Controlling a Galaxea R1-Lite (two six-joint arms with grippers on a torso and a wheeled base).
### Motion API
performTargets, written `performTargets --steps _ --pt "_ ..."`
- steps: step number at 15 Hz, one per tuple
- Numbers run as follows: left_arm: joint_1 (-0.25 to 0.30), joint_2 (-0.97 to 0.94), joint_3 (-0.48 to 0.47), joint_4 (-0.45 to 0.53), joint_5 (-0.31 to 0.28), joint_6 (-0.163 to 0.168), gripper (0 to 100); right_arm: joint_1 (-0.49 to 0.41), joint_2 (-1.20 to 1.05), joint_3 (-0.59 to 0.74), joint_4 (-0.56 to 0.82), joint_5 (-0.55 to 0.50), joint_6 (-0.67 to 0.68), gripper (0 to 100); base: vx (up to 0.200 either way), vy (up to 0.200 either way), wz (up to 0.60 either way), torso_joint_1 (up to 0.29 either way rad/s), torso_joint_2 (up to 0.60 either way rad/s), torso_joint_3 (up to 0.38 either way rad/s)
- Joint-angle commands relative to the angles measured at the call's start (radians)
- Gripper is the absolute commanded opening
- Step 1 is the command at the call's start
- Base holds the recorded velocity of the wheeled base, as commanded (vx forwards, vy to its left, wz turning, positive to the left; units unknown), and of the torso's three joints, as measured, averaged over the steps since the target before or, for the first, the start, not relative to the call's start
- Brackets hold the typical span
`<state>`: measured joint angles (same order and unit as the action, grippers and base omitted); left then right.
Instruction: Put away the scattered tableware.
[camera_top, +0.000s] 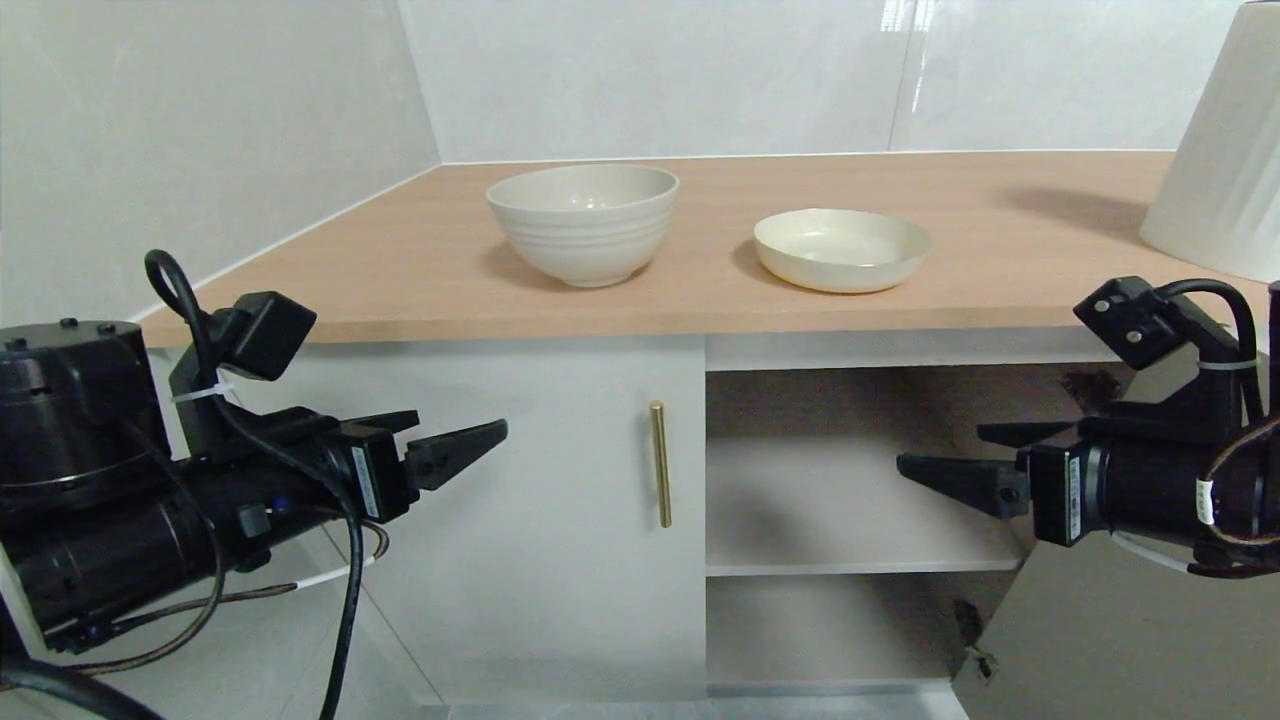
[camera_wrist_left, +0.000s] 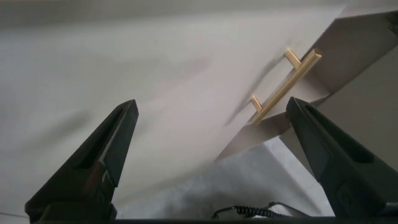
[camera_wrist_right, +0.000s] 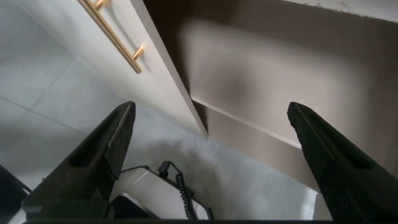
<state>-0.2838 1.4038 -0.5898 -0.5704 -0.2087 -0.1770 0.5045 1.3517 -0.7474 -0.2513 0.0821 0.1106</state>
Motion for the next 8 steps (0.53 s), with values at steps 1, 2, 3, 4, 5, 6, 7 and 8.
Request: performTargets --steps 1,2,3,4,5,6,7,8 --pt "0.003 0.004 -0.002 0.000 0.000 -0.001 100 0.000 0.000 0.005 0.000 0.001 -0.005 100 0.000 0.000 0.00 0.000 0.00 0.000" --pt "0.005 0.004 -0.004 0.001 0.000 -0.001 100 0.000 0.000 0.010 -0.003 0.001 -0.011 100 0.000 0.000 0.00 0.046 -0.17 -0.105" --pt "0.005 0.003 -0.005 0.012 0.000 -0.001 100 0.000 -0.002 0.011 -0.005 0.001 -0.014 100 0.000 0.000 0.00 0.090 -0.30 -0.212" --pt "0.005 0.004 -0.005 0.014 0.000 -0.001 100 0.000 -0.002 0.011 -0.005 0.001 -0.014 100 0.000 0.000 0.00 0.110 -0.31 -0.251" --pt "0.005 0.004 -0.007 0.014 0.000 -0.001 100 0.000 -0.005 0.011 -0.005 0.001 -0.014 100 0.000 0.000 0.00 0.124 -0.14 -0.261" --pt "0.005 0.004 -0.007 0.014 0.000 -0.001 100 0.000 -0.005 0.011 -0.005 0.001 -0.014 100 0.000 0.000 0.00 0.129 -0.40 -0.286" --pt "0.005 0.004 -0.007 0.014 0.000 -0.001 100 0.000 -0.005 0.011 -0.005 0.001 -0.016 100 0.000 0.000 0.00 0.076 -0.57 -0.290" --pt "0.005 0.004 -0.007 0.014 0.000 -0.001 100 0.000 -0.005 0.011 -0.005 0.001 -0.016 100 0.000 0.000 0.00 0.041 -0.56 -0.271"
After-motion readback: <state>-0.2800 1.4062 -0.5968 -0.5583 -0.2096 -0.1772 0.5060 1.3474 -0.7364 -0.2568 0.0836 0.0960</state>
